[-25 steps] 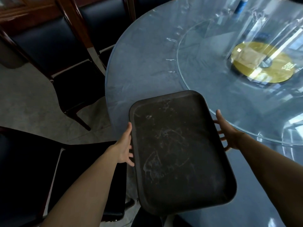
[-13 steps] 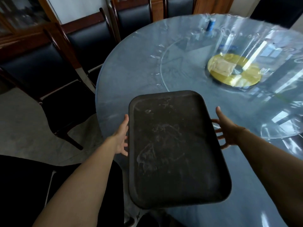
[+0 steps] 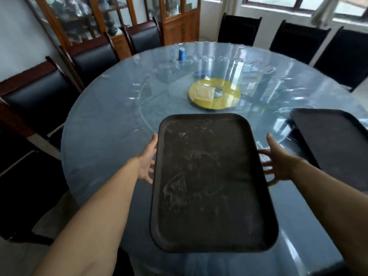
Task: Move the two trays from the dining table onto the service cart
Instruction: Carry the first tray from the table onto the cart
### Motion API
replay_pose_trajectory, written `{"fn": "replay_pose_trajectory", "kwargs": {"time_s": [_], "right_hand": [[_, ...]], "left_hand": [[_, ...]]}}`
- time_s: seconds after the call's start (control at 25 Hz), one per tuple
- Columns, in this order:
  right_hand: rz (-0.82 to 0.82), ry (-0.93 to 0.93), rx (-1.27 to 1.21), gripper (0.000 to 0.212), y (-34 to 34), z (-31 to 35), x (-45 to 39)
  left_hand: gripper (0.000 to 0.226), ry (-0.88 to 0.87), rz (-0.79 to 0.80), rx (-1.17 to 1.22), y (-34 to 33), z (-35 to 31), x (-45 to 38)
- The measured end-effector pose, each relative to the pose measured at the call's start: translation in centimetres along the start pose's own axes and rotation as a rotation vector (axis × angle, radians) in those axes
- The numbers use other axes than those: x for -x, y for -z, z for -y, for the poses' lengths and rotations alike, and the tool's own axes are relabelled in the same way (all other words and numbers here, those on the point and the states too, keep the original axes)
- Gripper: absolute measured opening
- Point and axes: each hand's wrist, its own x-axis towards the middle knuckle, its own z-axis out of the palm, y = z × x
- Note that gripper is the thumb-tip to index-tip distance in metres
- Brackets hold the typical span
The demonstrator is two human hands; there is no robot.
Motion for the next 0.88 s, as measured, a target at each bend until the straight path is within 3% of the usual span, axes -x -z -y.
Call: {"fn": "replay_pose_trajectory", "kwargs": {"time_s": [0.32,0.88], "right_hand": [[-0.193,0.014,-0.250,0.092,14.3,-8.5,7.6],[-0.569,0.020,-0.571,0.086,35.6,-30.2,24.2]], "left_hand": [[0.100,-0.100,0.173,-0.254,-15.8,-3.4,1.2],[0.099,-0.219,0.488,-0.602,-46.6,2.2,10.6]]}}
